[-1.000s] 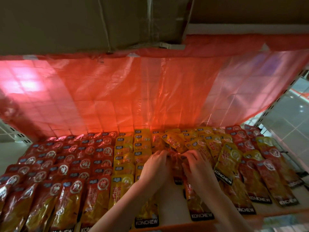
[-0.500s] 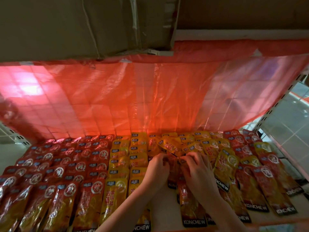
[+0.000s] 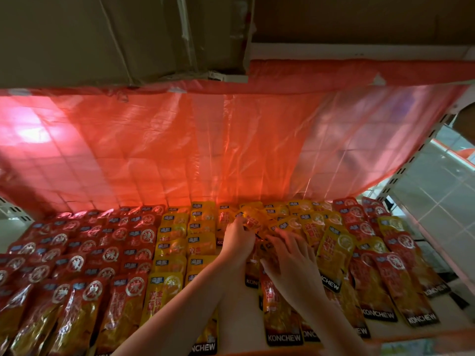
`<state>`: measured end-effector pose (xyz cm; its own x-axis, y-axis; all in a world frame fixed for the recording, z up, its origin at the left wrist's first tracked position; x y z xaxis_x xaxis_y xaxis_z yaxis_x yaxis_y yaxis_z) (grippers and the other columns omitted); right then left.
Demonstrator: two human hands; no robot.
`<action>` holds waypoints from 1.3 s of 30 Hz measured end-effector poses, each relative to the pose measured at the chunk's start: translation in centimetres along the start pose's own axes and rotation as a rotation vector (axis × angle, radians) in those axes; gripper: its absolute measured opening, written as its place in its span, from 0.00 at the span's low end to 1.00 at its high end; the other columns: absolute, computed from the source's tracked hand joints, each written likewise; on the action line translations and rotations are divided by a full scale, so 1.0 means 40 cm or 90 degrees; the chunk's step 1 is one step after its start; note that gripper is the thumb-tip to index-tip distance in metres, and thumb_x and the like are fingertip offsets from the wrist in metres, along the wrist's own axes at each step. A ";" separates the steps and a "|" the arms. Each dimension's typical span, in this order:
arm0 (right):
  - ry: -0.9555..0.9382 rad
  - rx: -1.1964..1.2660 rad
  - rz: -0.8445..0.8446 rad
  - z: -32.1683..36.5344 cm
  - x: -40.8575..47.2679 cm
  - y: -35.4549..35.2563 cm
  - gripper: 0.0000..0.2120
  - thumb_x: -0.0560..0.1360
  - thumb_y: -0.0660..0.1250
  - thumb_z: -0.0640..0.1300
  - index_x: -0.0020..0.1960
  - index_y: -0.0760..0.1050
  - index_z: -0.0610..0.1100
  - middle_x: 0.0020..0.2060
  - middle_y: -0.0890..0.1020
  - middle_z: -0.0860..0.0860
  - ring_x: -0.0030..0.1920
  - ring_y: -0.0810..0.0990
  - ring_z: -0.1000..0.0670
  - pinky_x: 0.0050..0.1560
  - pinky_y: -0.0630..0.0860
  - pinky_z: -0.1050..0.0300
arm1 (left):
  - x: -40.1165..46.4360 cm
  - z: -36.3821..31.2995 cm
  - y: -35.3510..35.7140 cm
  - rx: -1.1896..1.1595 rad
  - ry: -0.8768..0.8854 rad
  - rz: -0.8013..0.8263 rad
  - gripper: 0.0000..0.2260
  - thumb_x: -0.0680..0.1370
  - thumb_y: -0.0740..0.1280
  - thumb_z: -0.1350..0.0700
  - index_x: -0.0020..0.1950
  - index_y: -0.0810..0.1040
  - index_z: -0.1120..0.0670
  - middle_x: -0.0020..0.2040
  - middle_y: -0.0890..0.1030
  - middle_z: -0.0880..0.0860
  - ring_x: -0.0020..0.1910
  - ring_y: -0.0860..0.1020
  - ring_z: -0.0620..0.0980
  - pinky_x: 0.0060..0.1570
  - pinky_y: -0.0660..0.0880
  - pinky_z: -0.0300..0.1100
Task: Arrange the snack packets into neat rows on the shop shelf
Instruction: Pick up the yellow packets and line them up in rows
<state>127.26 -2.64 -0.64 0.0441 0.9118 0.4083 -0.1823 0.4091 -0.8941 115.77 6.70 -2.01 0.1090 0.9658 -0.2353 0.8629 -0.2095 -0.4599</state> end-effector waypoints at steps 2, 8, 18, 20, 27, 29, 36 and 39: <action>-0.007 -0.007 0.004 0.000 -0.007 0.006 0.24 0.73 0.56 0.61 0.60 0.75 0.47 0.61 0.75 0.50 0.63 0.70 0.48 0.62 0.69 0.48 | 0.001 0.001 -0.001 0.012 0.006 -0.014 0.11 0.74 0.58 0.63 0.52 0.78 0.55 0.47 0.80 0.57 0.43 0.77 0.56 0.29 0.67 0.38; -0.011 0.023 -0.036 0.000 -0.018 0.002 0.17 0.72 0.65 0.52 0.58 0.76 0.47 0.62 0.74 0.52 0.64 0.68 0.51 0.66 0.64 0.53 | -0.003 -0.040 -0.016 -0.071 0.058 -0.021 0.11 0.79 0.58 0.62 0.48 0.80 0.55 0.38 0.79 0.52 0.32 0.74 0.48 0.30 0.70 0.39; -0.010 0.039 -0.040 -0.001 -0.017 0.001 0.16 0.75 0.61 0.52 0.59 0.75 0.47 0.60 0.75 0.54 0.63 0.69 0.52 0.67 0.65 0.55 | -0.014 -0.077 -0.058 -0.107 0.107 -0.043 0.11 0.79 0.58 0.63 0.55 0.80 0.59 0.26 0.73 0.47 0.16 0.61 0.41 0.18 0.56 0.32; -0.002 0.025 -0.046 0.002 -0.011 -0.008 0.15 0.73 0.65 0.51 0.57 0.77 0.47 0.56 0.77 0.54 0.60 0.73 0.52 0.62 0.72 0.53 | -0.015 -0.074 -0.087 -0.117 0.119 -0.083 0.12 0.79 0.59 0.63 0.54 0.81 0.58 0.28 0.76 0.46 0.17 0.61 0.41 0.19 0.56 0.33; -0.027 0.114 -0.062 0.050 0.051 -0.057 0.21 0.75 0.58 0.57 0.61 0.72 0.45 0.55 0.77 0.51 0.56 0.74 0.49 0.57 0.71 0.56 | -0.042 -0.058 -0.194 -0.254 0.113 -0.156 0.04 0.76 0.67 0.62 0.47 0.81 0.56 0.39 0.83 0.52 0.38 0.83 0.50 0.37 0.80 0.41; -0.082 0.133 -0.016 0.085 0.069 -0.046 0.26 0.72 0.62 0.56 0.66 0.68 0.45 0.60 0.74 0.50 0.60 0.71 0.48 0.57 0.71 0.55 | -0.051 -0.050 -0.205 -0.258 0.123 -0.146 0.06 0.76 0.67 0.62 0.41 0.81 0.54 0.38 0.83 0.54 0.37 0.83 0.50 0.39 0.80 0.42; -0.088 0.230 -0.075 0.126 0.104 -0.025 0.12 0.76 0.61 0.47 0.56 0.76 0.45 0.48 0.78 0.53 0.47 0.77 0.55 0.46 0.70 0.69 | -0.052 -0.018 -0.207 -0.265 0.104 -0.075 0.04 0.75 0.68 0.63 0.45 0.83 0.60 0.38 0.83 0.57 0.38 0.82 0.52 0.45 0.80 0.46; -0.091 0.221 -0.165 0.142 0.107 -0.043 0.13 0.76 0.59 0.48 0.51 0.78 0.41 0.42 0.78 0.51 0.45 0.74 0.54 0.46 0.68 0.66 | -0.043 -0.015 -0.206 -0.213 0.110 -0.046 0.06 0.75 0.69 0.61 0.51 0.80 0.59 0.41 0.83 0.54 0.41 0.82 0.51 0.46 0.80 0.46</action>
<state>122.16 0.36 3.70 -0.0003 0.7565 0.6540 -0.5029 0.5652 -0.6539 108.75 6.86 2.70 0.0996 0.9937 -0.0515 0.9817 -0.1066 -0.1578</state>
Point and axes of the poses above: each hand's wrist, its own x-axis towards the middle knuckle, its own y-axis out of the palm, z = x × y, the point moved 7 cm from there along x, towards the middle knuckle
